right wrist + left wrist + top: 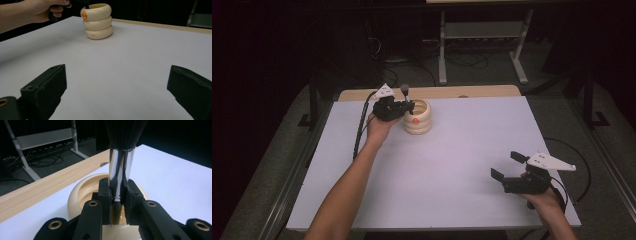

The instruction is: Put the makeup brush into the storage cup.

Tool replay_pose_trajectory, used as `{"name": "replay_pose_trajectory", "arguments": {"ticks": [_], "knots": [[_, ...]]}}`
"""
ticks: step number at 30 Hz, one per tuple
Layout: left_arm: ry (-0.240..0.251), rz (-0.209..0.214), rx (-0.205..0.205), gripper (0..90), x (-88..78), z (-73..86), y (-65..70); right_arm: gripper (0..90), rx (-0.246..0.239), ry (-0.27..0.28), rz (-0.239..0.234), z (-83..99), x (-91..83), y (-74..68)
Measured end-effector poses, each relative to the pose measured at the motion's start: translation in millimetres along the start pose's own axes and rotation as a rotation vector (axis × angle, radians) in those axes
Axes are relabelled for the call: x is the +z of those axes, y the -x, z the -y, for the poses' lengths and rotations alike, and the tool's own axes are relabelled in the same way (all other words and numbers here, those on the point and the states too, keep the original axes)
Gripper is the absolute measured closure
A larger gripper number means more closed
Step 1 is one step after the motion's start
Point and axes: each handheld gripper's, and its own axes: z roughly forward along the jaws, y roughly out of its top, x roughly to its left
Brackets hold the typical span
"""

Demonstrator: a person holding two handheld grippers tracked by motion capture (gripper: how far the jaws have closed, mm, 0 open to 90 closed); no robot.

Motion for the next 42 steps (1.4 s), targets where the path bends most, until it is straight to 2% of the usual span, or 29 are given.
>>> {"name": "replay_pose_trajectory", "arguments": {"ticks": [2, 5, 9, 13, 15, 22, 29, 31, 33, 36, 38, 42], "knots": [[-0.009, -0.002, 0.000, 66.3, 0.9, 0.2, 0.0, 2.0, 0.002, 0.001, -0.002, -0.1, -0.3, 0.0], [-0.014, -0.032, 0.027, 49.4, 1.8, 1.1, -0.2, 2.0, 0.004, 0.001, -0.003, -0.1, -0.4, -0.1], [-0.008, -0.060, 0.025, 31.0, 2.0, 0.7, 0.0, 2.0, 0.006, 0.002, -0.004, -0.4, -0.4, -0.5], [-0.008, -0.072, 0.035, 22.8, 0.4, -1.1, 0.2, 2.0, 0.004, 0.003, -0.003, -0.4, -0.4, -0.6], [-0.005, -0.081, 0.039, 20.1, -0.9, -2.0, -0.3, 2.0, 0.004, 0.003, -0.004, -0.4, -0.4, -0.7], [0.024, -0.053, 0.013, 13.8, -8.4, -5.1, 0.7, 2.0, 0.004, 0.001, -0.004, -0.4, -0.1, -1.1], [0.030, -0.056, 0.034, 13.2, -16.6, -7.7, 0.6, 2.0, 0.004, 0.002, -0.006, -0.1, 0.6, -0.9], [0.035, -0.054, 0.023, 13.1, -19.1, -7.6, 1.2, 2.0, 0.004, 0.003, -0.005, 0.1, 0.6, -0.5], [0.033, -0.053, 0.039, 13.1, -21.8, -7.8, 0.1, 2.0, 0.003, 0.004, -0.003, 0.6, 0.3, 0.2], [0.036, -0.049, 0.023, 12.7, -25.0, -7.9, 0.8, 2.0, 0.006, 0.003, -0.003, 1.5, 0.3, 1.3], [0.034, -0.042, 0.033, 12.7, -26.9, -8.2, -0.4, 2.0, 0.008, -0.001, -0.002, 1.9, 0.0, 2.0], [0.035, -0.032, 0.024, 12.7, -27.8, -6.2, 1.4, 2.0, 0.008, 0.003, -0.001, 1.8, -0.4, 2.0]]}}
